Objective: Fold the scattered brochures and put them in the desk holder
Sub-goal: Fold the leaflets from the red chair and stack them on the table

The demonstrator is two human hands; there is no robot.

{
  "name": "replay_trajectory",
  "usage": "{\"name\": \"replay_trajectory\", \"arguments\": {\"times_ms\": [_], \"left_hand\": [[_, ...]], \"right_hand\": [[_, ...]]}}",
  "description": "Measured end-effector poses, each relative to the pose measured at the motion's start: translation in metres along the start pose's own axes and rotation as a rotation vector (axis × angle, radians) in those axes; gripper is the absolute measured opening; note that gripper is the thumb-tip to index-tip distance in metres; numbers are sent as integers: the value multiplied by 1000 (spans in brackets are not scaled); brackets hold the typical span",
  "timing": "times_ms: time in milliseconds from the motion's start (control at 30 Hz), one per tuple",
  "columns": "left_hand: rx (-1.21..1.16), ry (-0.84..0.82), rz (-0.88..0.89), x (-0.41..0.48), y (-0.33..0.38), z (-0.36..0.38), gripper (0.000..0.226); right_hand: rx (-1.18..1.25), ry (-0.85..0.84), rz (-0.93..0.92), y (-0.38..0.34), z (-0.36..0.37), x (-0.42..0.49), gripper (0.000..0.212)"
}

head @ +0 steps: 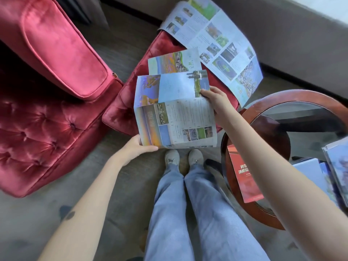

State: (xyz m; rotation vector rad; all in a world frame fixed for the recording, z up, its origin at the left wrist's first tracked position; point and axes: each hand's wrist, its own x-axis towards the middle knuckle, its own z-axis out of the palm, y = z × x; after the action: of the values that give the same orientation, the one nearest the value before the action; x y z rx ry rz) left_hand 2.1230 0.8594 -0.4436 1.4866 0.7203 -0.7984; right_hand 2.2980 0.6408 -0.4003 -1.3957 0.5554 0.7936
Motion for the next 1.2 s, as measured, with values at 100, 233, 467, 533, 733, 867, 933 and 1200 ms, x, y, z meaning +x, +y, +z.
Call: {"name": "replay_trajectory", "arguments": {"times_ms": [100, 233, 467, 533, 733, 867, 933, 1200], "left_hand": [[-142, -4, -29, -16, -3, -2, 40], [-310, 162, 16, -26, 9, -14, 25], [-562, 397, -14, -8, 36, -42, 46], [-564, 434, -47, -2, 42, -43, 55], [-582, 511, -55, 4, 47, -33, 46], [-521, 557, 1, 3, 46, -27, 49], [-534, 583, -9, 4, 42, -22, 49], [-631, 490, -188, -2, 30, -6, 9]], "right_hand": [[6, 81, 54, 0, 1, 4, 23], [-148, -181, 156, 9, -6, 7, 52], [-400, -552, 265, 62, -37, -25, 44], [-458, -610, 257, 72, -49, -34, 39], [-624, -695, 260, 81, -78, -52, 35], [-535, -710, 335, 73, -92, -55, 38], [-424, -683, 331, 65, -97, -57, 44], [-389, -616, 314, 69, -116, -55, 41]]}}
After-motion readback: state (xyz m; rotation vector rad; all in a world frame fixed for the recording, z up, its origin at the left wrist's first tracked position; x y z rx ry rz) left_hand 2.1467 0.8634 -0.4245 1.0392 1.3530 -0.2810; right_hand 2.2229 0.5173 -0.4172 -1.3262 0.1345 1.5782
